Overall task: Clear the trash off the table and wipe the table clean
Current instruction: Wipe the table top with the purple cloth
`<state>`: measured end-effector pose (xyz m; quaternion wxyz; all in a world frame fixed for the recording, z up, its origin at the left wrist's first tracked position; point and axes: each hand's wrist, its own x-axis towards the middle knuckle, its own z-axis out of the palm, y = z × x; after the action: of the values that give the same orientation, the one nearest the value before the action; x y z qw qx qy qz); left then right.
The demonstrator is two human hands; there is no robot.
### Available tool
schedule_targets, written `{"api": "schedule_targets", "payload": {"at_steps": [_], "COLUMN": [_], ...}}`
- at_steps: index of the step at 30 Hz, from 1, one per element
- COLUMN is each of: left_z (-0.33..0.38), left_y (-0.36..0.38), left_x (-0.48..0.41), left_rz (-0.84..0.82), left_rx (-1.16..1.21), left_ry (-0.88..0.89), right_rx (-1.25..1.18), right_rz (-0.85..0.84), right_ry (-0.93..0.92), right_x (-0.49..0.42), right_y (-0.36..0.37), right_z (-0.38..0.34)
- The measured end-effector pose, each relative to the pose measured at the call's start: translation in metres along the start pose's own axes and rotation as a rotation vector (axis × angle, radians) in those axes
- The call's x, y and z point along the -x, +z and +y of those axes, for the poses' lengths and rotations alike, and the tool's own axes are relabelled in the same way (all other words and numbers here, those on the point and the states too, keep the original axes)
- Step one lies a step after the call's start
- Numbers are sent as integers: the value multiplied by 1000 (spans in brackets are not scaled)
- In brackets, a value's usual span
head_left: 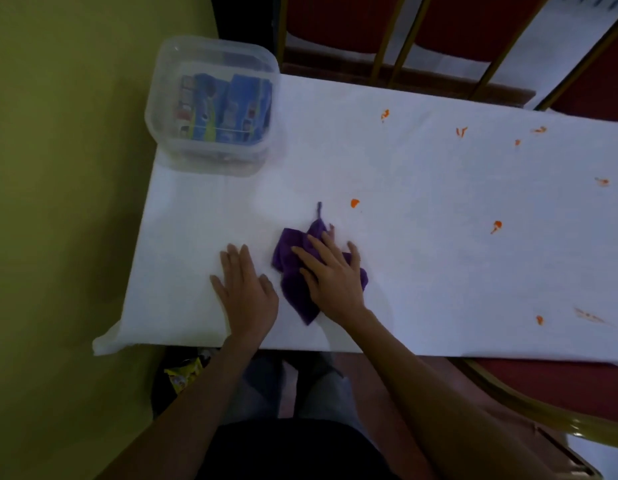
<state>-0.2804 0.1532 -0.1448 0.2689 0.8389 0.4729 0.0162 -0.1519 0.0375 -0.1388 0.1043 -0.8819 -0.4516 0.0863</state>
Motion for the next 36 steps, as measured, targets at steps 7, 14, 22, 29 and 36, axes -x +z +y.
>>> {"api": "schedule_targets", "payload": {"at_steps": [7,14,22,29,36], "left_z": [43,87,119,117,118], "left_y": [25,45,69,78,75], "left_x": [-46,-94,-142,-143,-141], "left_rz": [-15,74,324,390,387], "left_rx": [-187,-201,-170,-245,-229], "left_ry": [141,91,-66,-38,-44], "right_rx": [18,-143,-73,-2,3], "right_rz": [215,273,361,361,203], "right_ry": [453,495,337,459,80], "right_x": [-2,-131,-42,-150,-78], "right_y": [-14,-21,-15,-21,-15], "right_z": [104,98,132,134,120]}}
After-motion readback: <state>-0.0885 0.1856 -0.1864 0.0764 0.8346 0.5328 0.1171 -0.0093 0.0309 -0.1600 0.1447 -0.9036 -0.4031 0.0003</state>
